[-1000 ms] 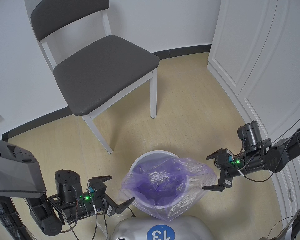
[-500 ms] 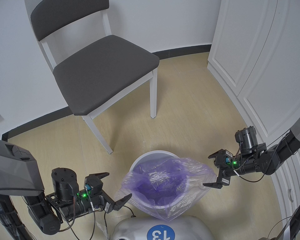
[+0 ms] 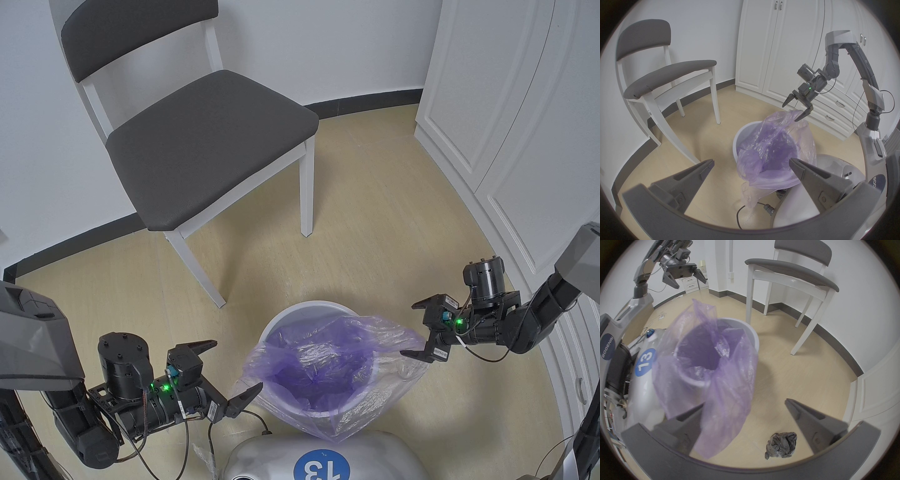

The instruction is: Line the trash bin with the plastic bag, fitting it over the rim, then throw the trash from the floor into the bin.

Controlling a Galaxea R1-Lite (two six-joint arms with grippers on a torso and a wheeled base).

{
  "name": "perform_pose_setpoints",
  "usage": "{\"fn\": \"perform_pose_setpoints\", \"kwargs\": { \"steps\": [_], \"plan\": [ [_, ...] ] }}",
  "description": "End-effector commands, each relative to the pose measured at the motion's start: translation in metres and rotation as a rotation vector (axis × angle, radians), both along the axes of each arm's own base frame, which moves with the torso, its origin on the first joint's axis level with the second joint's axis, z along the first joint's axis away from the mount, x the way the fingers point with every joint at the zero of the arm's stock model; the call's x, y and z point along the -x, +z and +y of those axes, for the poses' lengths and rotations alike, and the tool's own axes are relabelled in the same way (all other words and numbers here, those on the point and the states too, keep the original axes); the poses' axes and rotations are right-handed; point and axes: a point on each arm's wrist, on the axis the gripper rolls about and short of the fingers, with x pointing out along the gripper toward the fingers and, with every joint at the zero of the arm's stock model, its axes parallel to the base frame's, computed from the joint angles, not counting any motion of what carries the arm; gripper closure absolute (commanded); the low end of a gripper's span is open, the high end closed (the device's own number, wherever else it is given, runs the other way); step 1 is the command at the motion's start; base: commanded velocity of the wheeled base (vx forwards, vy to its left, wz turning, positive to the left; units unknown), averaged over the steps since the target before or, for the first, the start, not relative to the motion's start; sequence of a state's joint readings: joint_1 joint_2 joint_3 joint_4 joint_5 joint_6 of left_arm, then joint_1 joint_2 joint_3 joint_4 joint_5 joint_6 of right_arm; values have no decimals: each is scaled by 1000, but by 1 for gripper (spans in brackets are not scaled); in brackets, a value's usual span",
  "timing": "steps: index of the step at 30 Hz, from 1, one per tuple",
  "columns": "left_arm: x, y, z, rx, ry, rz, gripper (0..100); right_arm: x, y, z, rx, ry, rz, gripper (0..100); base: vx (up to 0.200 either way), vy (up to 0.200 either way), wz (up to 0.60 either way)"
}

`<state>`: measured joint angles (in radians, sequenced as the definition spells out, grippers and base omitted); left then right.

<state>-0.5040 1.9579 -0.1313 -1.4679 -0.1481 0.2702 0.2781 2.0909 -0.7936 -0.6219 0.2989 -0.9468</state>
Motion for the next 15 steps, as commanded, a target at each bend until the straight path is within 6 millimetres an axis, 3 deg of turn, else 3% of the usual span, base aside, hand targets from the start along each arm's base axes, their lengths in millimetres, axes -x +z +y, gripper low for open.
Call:
{"fn": "perform_pose_setpoints", "kwargs": {
  "steps": [1,7,15],
  "plan": [
    [-1,2,-1,7,-3,-12,0,-11,-16,11,-6,22,4,100,0,0,0],
    [-1,2,-1,10,-1,-9,0,-5,7,35,-37,84,-59,100,0,0,0],
    [1,3,2,11,7,-7,0,-2,11,40,-51,95,-63,100,0,0,0]
  ]
}}
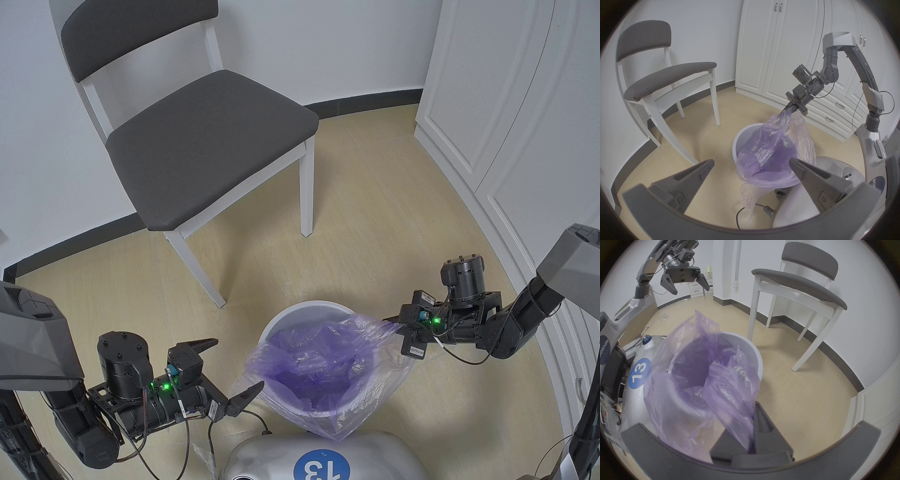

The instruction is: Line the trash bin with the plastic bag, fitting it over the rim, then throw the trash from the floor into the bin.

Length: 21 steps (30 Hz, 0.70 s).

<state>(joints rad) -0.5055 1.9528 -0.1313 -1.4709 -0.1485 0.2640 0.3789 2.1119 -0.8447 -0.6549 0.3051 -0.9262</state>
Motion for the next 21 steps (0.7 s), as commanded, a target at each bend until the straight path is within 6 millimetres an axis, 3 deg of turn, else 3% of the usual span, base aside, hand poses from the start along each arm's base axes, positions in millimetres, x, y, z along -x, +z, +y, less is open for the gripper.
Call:
{"fn": "perform_pose_setpoints", "kwargs": {
  "steps": [1,7,11,21],
  "plan": [
    [0,1,2,3,9,-2,0,-3,7,3,-23,-4,-17,100,0,0,0],
    [-1,4,3,9,17,-13,0,-24,15,7,-107,-13,-21,100,0,0,0],
    [-2,3,0,2,13,-12,0,-34,23,-6,-162,-65,-17,100,0,0,0],
    [-2,-31,-17,-108,-3,78,0,-29,13,-10,-155,-76,18,100,0,0,0]
  ]
}}
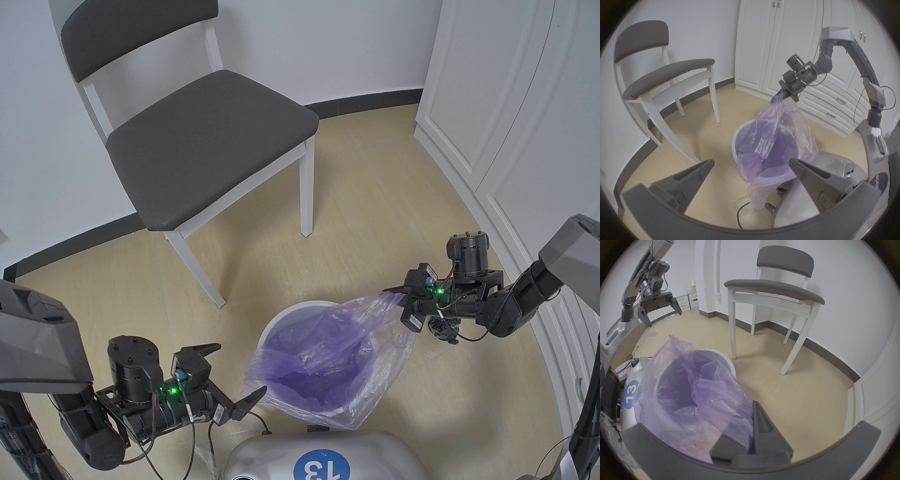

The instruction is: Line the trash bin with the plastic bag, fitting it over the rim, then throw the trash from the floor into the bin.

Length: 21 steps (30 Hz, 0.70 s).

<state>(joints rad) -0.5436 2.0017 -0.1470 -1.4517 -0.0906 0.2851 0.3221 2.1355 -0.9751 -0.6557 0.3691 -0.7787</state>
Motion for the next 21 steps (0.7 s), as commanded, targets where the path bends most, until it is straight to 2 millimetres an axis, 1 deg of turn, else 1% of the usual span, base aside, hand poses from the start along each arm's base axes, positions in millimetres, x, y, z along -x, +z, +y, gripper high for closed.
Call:
{"fn": "perform_pose_setpoints", "kwargs": {
  "steps": [1,2,3,7,11,15,16,19,21],
  "plan": [
    [-2,-20,-8,-49,-9,57,0,3,-7,0,8,4,23,100,0,0,0],
    [-6,-32,-9,-70,-1,90,0,5,-10,1,10,6,34,100,0,0,0],
    [-7,-38,-8,-83,6,108,0,6,-11,1,12,8,38,100,0,0,0],
    [-16,-55,-5,-102,42,136,0,9,-14,1,16,6,55,100,0,0,0],
    [-30,-60,-11,-66,54,92,0,13,-17,-1,-4,-11,90,100,0,0,0],
    [-33,-63,-13,-54,53,89,0,15,-17,-2,-15,-15,77,100,0,0,0],
    [-34,-64,-14,-52,53,87,100,16,-16,-2,-18,-15,74,100,0,0,0],
    [-38,-66,-15,-38,62,89,100,16,-15,-2,-23,-14,59,100,0,0,0],
    [-45,-68,-17,-13,81,92,100,18,-16,-3,-25,-15,53,100,0,0,0]
  ]
}}
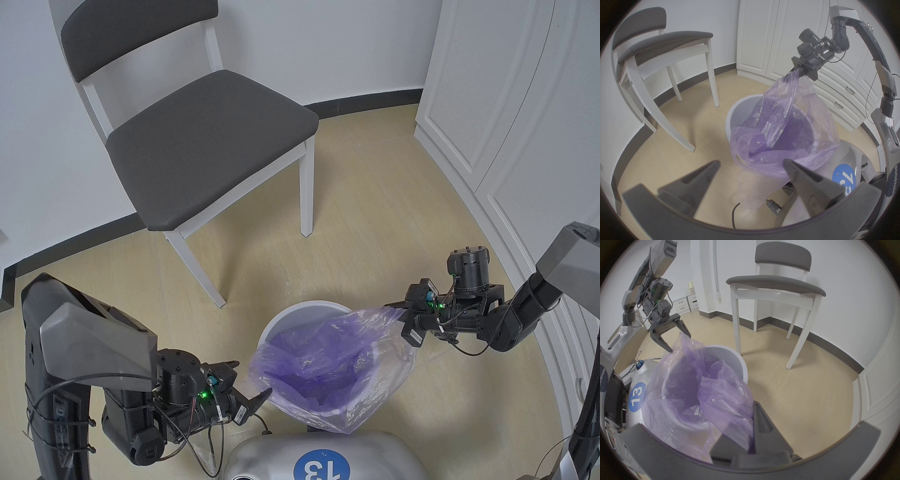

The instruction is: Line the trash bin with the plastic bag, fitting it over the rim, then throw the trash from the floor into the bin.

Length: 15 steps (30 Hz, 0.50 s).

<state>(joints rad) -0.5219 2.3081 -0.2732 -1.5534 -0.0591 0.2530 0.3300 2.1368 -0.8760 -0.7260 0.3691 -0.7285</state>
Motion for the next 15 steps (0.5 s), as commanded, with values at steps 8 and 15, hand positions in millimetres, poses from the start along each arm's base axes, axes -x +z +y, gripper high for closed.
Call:
{"fn": "perform_pose_setpoints", "kwargs": {
  "steps": [8,15],
  "plan": [
    [-20,9,4,88,74,-42,100,3,9,-1,-17,-2,-48,100,0,0,0],
    [-22,19,25,130,158,-34,100,-3,23,-1,-59,-36,-70,100,0,0,0]
  ]
}}
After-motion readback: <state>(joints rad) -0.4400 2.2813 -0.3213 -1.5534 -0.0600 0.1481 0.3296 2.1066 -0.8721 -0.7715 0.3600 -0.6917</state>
